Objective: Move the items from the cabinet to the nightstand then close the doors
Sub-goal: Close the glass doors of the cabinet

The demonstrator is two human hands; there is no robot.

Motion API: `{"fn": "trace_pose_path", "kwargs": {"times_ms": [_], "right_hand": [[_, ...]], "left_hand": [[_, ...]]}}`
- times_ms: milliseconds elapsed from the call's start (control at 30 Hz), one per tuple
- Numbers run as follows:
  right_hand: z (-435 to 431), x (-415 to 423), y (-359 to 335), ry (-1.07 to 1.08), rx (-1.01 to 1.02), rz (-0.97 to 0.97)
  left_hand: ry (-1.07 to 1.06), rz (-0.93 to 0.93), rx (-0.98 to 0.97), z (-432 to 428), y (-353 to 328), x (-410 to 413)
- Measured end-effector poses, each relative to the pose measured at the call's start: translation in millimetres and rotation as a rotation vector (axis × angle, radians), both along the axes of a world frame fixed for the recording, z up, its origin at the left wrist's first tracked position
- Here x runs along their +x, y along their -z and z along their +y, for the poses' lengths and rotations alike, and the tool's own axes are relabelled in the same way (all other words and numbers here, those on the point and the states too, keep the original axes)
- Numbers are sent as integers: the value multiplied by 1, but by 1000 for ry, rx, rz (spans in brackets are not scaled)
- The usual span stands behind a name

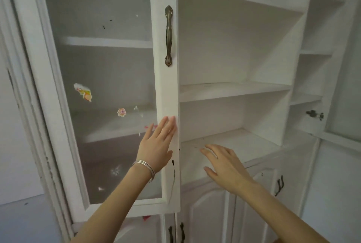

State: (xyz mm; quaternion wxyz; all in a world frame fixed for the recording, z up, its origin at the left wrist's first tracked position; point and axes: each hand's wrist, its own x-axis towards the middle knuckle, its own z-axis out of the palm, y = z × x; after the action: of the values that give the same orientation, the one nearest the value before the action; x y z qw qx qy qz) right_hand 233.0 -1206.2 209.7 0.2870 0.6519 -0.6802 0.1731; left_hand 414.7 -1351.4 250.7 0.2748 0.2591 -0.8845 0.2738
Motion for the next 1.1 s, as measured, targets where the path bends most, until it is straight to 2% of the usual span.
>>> {"fn": "trace_pose_path", "kwargs": {"times_ms": [167,367,700,933,1100], "right_hand": [[-32,-22,-7,-15,-7,3],[-73,-38,-15,-25,4,36],[-134,-73,-24,-97,59,10],[-162,-89,-16,-126,69,10],[-177,-84,-13,-170,104,10]], "left_hand": [[-37,41,28,-30,5,-24],[-24,130,-49,-58,17,-36],[-194,3,28,-86,13,-49],[-222,95,24,-111,22,-62],[-240,66,-14,-111,20,-60]]}}
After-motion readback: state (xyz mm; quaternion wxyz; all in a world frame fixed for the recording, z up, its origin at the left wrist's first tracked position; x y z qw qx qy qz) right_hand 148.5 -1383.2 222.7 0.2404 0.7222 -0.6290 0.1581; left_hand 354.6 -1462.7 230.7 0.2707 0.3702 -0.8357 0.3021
